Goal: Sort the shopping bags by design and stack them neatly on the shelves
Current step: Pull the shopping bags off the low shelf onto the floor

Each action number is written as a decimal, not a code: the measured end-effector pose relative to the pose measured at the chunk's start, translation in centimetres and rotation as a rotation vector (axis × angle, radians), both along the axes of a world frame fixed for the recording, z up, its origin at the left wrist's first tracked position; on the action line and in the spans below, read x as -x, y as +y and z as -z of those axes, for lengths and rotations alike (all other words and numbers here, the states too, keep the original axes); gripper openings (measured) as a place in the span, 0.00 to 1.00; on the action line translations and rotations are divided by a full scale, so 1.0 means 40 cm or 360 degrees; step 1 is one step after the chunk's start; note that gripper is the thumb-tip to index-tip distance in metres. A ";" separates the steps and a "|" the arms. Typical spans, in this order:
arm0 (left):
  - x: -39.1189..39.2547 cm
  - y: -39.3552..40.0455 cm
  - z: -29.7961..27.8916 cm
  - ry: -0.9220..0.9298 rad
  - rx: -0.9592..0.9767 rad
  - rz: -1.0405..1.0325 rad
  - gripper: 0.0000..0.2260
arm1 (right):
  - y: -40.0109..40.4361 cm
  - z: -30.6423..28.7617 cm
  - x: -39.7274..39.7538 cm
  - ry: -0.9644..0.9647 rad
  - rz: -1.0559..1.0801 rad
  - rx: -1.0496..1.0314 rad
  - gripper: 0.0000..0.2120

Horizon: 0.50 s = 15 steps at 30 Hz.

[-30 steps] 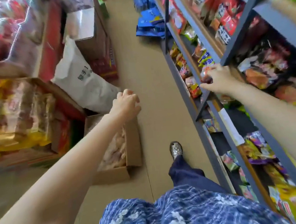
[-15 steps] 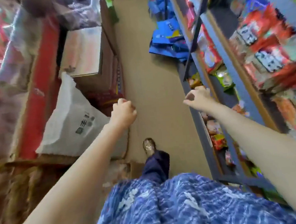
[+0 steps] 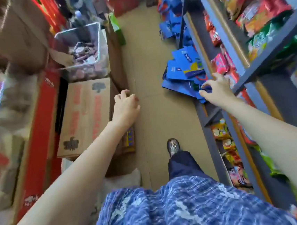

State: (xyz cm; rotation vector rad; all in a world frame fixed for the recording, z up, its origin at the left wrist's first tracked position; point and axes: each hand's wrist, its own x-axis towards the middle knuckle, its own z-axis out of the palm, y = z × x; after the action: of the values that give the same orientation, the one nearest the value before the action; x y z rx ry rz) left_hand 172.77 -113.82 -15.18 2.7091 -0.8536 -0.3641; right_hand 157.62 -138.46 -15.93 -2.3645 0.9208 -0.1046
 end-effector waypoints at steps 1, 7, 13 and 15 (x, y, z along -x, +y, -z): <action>-0.072 -0.041 0.006 -0.0004 -0.0011 -0.0018 0.13 | -0.039 0.012 -0.078 -0.0002 -0.0032 0.0006 0.13; -0.423 -0.254 -0.016 0.0012 -0.0026 -0.0146 0.13 | -0.259 0.041 -0.482 0.0161 -0.0233 0.0012 0.13; -0.820 -0.397 0.045 0.0131 -0.0172 -0.0071 0.11 | -0.430 0.062 -0.876 0.0218 -0.0207 -0.0086 0.11; -0.970 -0.473 0.074 0.0134 -0.0236 0.0019 0.12 | -0.500 0.084 -0.997 0.0251 -0.0204 -0.0089 0.11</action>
State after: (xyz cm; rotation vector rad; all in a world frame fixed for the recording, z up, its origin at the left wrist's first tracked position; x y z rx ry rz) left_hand 211.58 -132.73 -18.12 2.8012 -0.8508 -0.5606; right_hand 197.52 -158.47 -19.30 -2.3983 0.8295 0.1583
